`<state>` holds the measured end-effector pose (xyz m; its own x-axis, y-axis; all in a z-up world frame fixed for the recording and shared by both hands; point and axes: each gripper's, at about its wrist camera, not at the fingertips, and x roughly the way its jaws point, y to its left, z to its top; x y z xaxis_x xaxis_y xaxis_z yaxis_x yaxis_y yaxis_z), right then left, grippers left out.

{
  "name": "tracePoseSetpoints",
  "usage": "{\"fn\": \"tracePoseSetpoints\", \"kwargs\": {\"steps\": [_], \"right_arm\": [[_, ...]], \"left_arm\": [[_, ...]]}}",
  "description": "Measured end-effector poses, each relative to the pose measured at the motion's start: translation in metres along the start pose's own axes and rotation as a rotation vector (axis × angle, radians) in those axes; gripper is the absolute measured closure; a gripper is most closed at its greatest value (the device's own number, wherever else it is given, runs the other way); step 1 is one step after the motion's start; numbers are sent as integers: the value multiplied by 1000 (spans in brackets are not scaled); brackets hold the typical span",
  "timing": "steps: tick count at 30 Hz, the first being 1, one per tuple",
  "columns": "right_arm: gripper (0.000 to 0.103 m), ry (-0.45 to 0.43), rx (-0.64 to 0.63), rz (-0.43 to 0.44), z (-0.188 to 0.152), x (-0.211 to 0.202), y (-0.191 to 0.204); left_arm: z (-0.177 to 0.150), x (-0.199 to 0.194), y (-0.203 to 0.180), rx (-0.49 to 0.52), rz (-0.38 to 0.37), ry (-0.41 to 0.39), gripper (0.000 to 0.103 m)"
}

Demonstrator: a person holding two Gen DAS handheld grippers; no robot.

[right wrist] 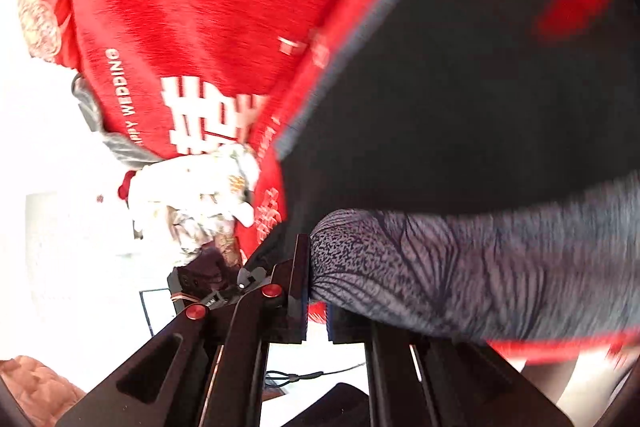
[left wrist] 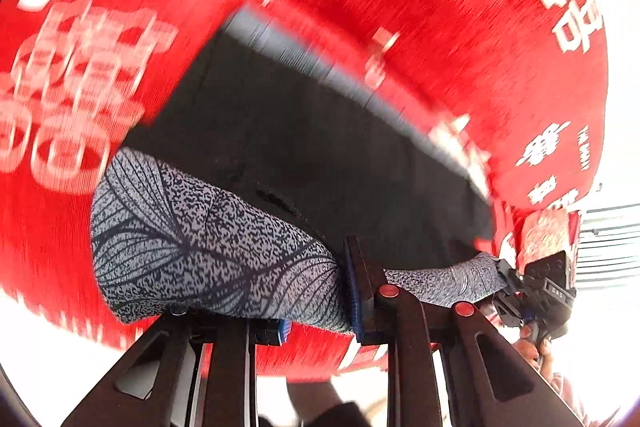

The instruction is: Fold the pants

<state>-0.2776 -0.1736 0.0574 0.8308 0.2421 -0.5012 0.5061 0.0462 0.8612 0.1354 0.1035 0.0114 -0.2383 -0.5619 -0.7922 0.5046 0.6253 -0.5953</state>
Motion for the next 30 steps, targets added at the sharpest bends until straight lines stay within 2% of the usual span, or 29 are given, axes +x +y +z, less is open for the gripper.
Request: {"fn": "tracePoseSetpoints", "kwargs": {"steps": [2,3,4,6,8,12,13,14,16,18,20,21,25,26,30], "right_arm": [[96,16,-38,10,39,12,17],[96,22,-54,-2,53,16,23],[94,30,-68,-20,68,23,27],[93,44,-76,-48,103,39,20],[93,59,-61,-78,128,63,8],[90,99,-47,-200,167,107,-23],[84,103,-42,-219,169,111,-28],[72,102,-33,-251,173,118,-36],[62,62,-7,-207,179,124,-47],[55,59,21,-193,181,124,-45],[40,72,-11,-206,179,120,-35],[39,80,-52,-219,176,114,-25],[39,67,-87,-229,165,80,-11],[39,59,-91,-241,160,63,-11],[33,28,-79,-307,141,-2,-25]], "left_arm": [[33,2,-9,18,7,-51,76],[51,7,-11,29,28,-78,66],[68,13,-12,36,72,-110,42],[97,32,-12,36,142,-150,23],[122,58,-5,20,173,-140,23],[148,103,16,-30,316,-114,23],[150,112,20,-39,351,-103,23],[151,115,21,-44,376,-101,23],[153,114,26,-62,445,-115,23],[150,99,23,-73,478,-143,23],[147,86,7,-21,506,-145,23],[144,84,-4,21,516,-134,23],[119,96,-64,251,552,-44,23],[106,106,-85,308,542,0,23],[68,154,-151,412,474,122,23]]}}
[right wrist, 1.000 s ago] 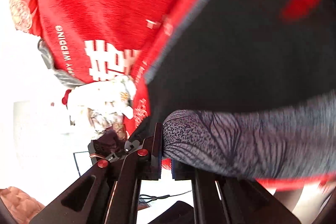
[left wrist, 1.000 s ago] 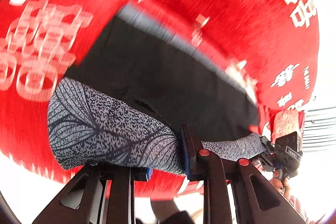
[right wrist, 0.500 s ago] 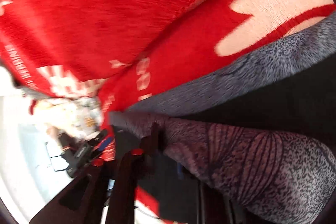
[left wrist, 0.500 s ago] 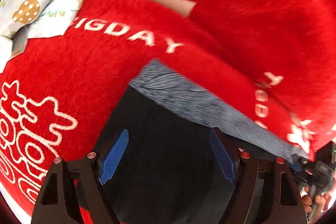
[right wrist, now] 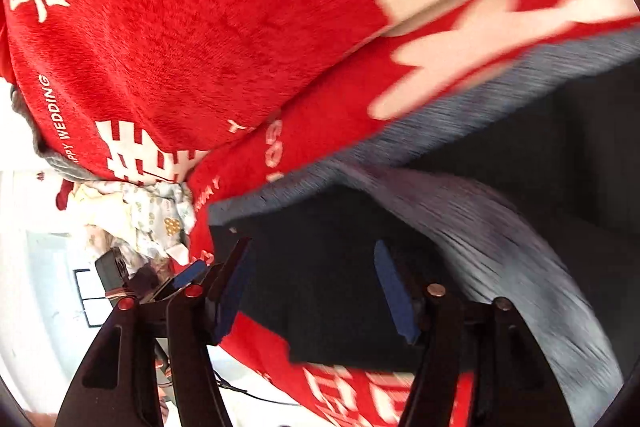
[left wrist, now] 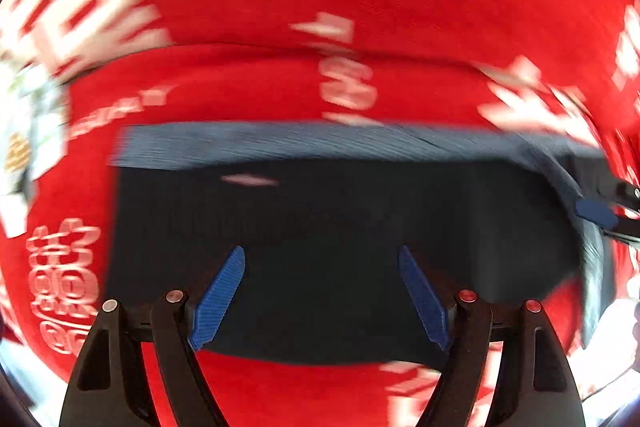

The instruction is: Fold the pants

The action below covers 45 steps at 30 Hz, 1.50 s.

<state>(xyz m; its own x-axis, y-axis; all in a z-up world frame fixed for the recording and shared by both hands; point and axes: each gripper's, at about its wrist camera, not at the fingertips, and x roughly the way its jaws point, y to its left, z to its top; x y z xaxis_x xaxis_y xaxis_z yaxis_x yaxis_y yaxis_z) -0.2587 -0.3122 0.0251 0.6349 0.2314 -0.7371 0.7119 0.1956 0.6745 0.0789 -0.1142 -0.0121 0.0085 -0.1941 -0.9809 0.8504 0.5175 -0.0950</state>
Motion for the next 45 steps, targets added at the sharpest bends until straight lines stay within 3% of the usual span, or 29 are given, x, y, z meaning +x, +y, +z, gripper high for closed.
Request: {"fn": "tracePoseSetpoints", "kwargs": {"steps": [4,8,11,18,21,23,27,30,31,32,34,38,43,45], "right_arm": [[32,-34,70,-55,-29,-53,-54],[32,-70,222,-95,-69,-106,-126],[32,-89,307,-119,-95,-133,-165],[32,-131,471,-166,-162,-174,-245],[32,-140,497,-173,-178,-177,-261],[32,-137,508,-159,-186,-176,-268],[32,-117,523,22,-195,-159,-277],[42,-113,565,120,-197,-144,-279],[71,-120,585,136,-198,-144,-283],[87,-131,598,161,-199,-146,-284],[88,-199,606,219,-196,-160,-281],[88,-292,523,286,-167,-191,-261],[88,-392,364,302,-89,-233,-232],[88,-432,330,295,-43,-243,-230]], "left_arm": [[-14,6,-89,88,-113,62,23],[-25,15,-170,180,-205,133,23],[-32,23,-213,228,-258,178,23],[-36,43,-287,340,-262,213,23],[-31,50,-304,335,-274,215,16],[-27,52,-313,327,-284,219,16],[-24,56,-322,313,-325,231,16],[-24,58,-320,286,-345,221,16],[-23,58,-316,268,-351,221,16],[-20,59,-315,236,-366,222,16],[-14,58,-310,197,-393,224,23],[4,51,-311,143,-433,206,23],[44,33,-327,156,-440,122,23],[68,31,-337,154,-429,68,23]]}}
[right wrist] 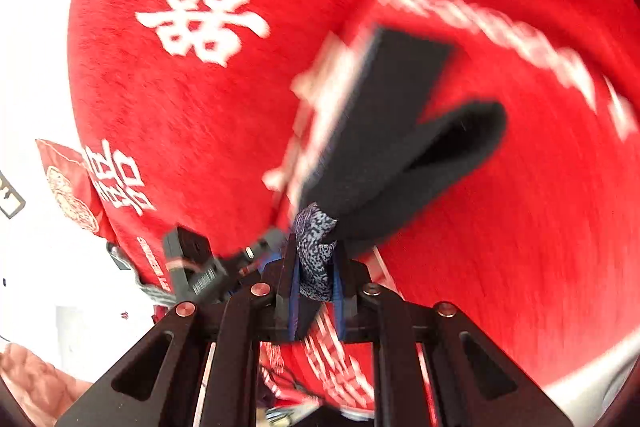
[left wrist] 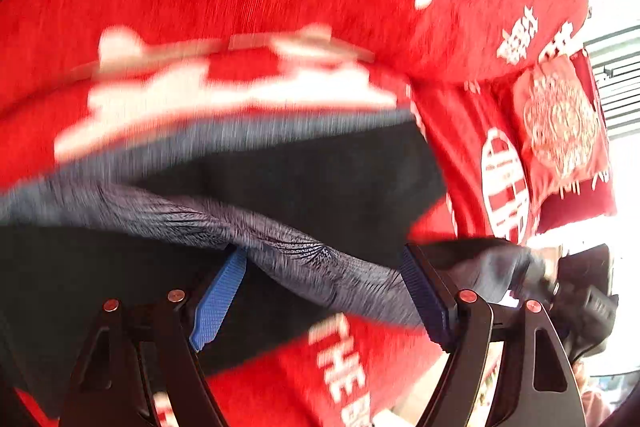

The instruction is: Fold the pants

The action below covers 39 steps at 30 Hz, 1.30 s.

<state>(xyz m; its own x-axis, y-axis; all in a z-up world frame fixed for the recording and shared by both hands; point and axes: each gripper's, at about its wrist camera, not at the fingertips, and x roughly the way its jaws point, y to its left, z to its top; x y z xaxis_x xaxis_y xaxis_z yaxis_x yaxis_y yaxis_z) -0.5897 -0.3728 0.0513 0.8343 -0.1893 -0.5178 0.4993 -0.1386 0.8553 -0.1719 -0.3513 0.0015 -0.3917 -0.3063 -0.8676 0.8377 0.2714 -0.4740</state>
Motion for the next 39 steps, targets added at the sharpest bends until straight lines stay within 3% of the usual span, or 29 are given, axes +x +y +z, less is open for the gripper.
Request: {"fn": "tracePoseSetpoints", "kwargs": {"steps": [3,7,10,13,14,16,18,22,24,26,30,33,36,38,39], "right_arm": [[88,-9,-21,-15,50,24,4],[88,36,-37,-130,94,63,0],[79,67,6,-222,114,95,-16],[35,52,-19,-328,123,106,-16],[35,44,-30,-324,123,103,-14],[35,17,-66,-301,117,89,-6],[35,-32,-82,-342,100,61,-7],[48,-44,25,-411,74,38,-45],[60,-25,106,-399,70,44,-70],[93,-14,127,-386,74,53,-79],[95,-37,12,-380,83,61,-52],[95,22,52,-487,80,67,-66],[93,22,51,-493,77,64,-69],[82,12,-5,-583,75,60,-54],[82,-14,-90,-640,72,57,-34]], "left_arm": [[36,-1,-2,8,38,-70,23],[70,1,3,30,91,-112,23],[77,2,9,55,146,-127,22],[71,6,16,59,196,-111,22],[66,7,19,58,212,-101,22],[52,6,25,72,248,-87,22],[37,7,31,79,297,-70,22],[9,10,50,44,348,-25,22],[-1,12,58,16,369,-6,22],[-7,13,63,-1,400,6,22],[-9,12,65,16,438,-7,22],[-10,24,73,23,479,31,22],[-10,22,83,-14,495,51,22],[-10,9,84,-22,486,25,22],[-9,2,84,-21,486,10,22]]}}
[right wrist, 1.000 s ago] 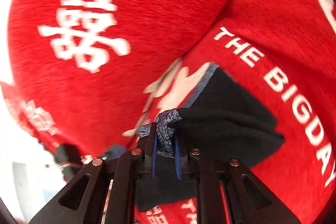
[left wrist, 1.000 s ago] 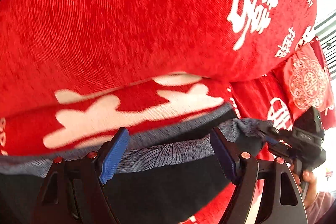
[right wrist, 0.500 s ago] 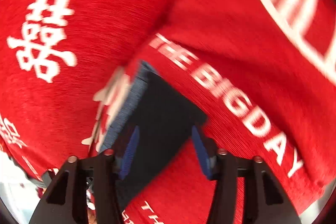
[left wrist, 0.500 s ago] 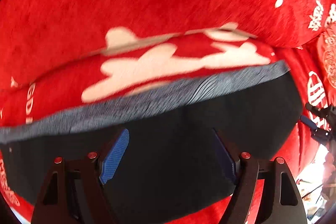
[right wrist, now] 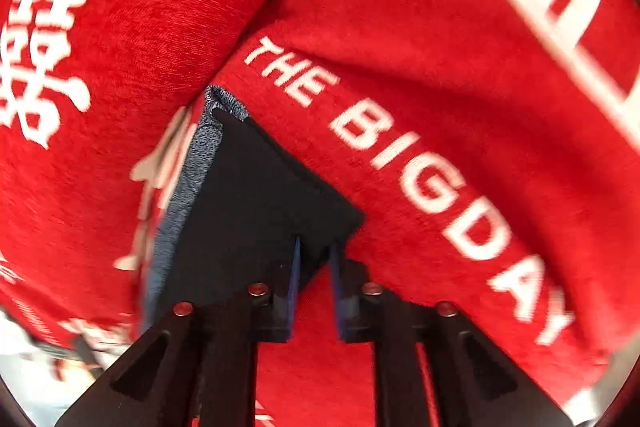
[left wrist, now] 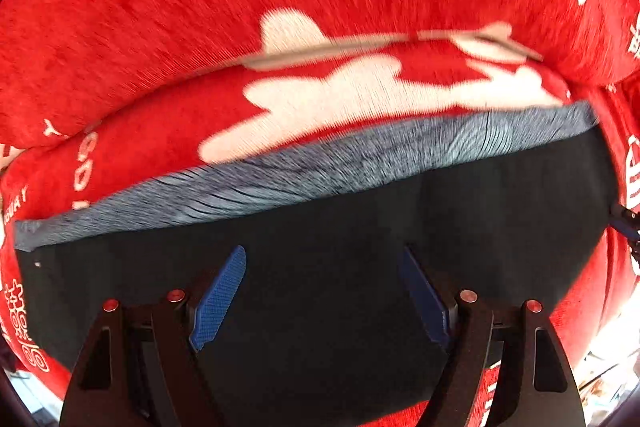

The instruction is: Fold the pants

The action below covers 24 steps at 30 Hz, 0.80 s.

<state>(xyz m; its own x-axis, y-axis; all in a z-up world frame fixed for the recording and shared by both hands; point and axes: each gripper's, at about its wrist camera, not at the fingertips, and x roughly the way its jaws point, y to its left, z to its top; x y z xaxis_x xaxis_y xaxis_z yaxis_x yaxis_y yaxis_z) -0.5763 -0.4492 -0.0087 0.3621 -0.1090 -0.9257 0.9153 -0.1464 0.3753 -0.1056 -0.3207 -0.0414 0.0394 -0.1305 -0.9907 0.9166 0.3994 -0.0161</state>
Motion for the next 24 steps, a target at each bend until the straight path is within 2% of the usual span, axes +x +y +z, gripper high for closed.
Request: {"fn": "tracePoseSetpoints", "kwargs": {"steps": [1,2,4,7,10,12,14,16,19,22,24], "right_arm": [[83,-28,-49,-6,1,-9,10],[82,-65,-171,9,-2,-20,34],[82,-37,-308,63,-4,-15,68],[83,69,-481,119,-15,25,129],[83,120,-594,106,-24,83,176],[83,120,-612,75,-25,109,186],[93,62,-590,105,-17,113,185],[96,47,-542,92,-7,113,179],[95,-3,-449,-9,18,106,159],[88,-2,-341,-16,33,88,139],[75,7,-318,6,25,63,127]], "left_arm": [[1,-4,3,-1,1,-9,22],[3,-8,5,3,7,-22,22],[7,-7,3,20,23,-28,22],[19,8,-4,25,52,-23,22],[31,26,-6,-32,87,-38,21],[37,33,2,-90,83,-63,16],[42,38,10,-115,101,-66,16],[48,42,18,-138,87,-69,15],[56,39,28,-144,123,-60,16],[52,19,43,-147,125,-73,16],[39,1,51,-103,142,-92,16]]}}
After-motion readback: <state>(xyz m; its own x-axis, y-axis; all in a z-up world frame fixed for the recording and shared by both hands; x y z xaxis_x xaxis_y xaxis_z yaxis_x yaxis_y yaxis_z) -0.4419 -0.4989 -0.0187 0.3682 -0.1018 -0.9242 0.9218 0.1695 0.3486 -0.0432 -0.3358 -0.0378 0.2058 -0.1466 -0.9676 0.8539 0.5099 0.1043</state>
